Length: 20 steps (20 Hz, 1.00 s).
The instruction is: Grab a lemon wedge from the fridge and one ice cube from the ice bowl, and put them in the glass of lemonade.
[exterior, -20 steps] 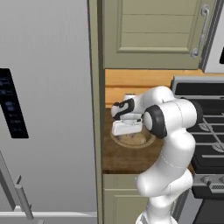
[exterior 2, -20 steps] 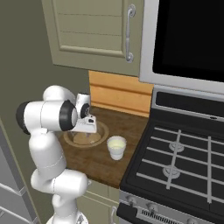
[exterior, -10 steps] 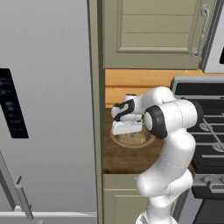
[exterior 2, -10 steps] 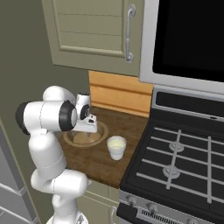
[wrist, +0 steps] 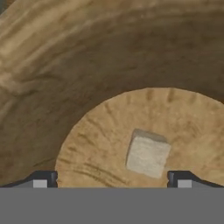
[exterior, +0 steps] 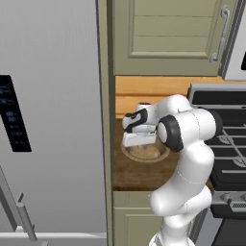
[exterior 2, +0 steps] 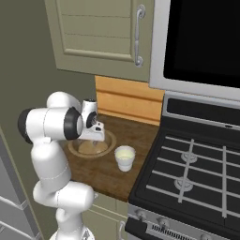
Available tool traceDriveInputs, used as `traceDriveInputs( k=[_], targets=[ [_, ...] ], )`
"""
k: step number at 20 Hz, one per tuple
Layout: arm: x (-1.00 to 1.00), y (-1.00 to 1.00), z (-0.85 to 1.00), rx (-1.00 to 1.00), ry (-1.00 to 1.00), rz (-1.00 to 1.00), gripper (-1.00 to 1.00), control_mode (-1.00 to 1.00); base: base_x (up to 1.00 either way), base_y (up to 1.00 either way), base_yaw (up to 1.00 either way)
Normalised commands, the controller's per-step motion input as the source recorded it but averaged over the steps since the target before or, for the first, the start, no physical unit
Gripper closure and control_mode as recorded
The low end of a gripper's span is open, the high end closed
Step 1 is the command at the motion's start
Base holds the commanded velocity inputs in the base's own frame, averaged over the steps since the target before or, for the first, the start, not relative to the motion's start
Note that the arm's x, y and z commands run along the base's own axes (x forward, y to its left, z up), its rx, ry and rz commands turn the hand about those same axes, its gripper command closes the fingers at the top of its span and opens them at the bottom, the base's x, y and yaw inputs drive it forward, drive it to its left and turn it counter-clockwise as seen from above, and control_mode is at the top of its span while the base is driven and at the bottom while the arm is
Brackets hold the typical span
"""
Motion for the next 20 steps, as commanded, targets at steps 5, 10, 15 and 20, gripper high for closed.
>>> traceDriveInputs(
  k=[5, 10, 15, 20],
  targets=[
    [0.00, 0.00, 0.00, 0.00, -0.18, 0.00, -1.00, -1.00, 0.00, 0.00, 0.00],
    [0.04, 0.00, -0.05, 0.00, -0.16, 0.00, -1.00, -1.00, 0.00, 0.00, 0.00],
    [0.07, 0.00, -0.01, 0.00, -0.03, 0.00, -1.00, -1.00, 0.00, 0.00, 0.00],
    [0.09, -0.05, 0.00, 0.00, 0.00, 0.00, -1.00, -1.00, 0.00, 0.00, 0.00]
  ],
)
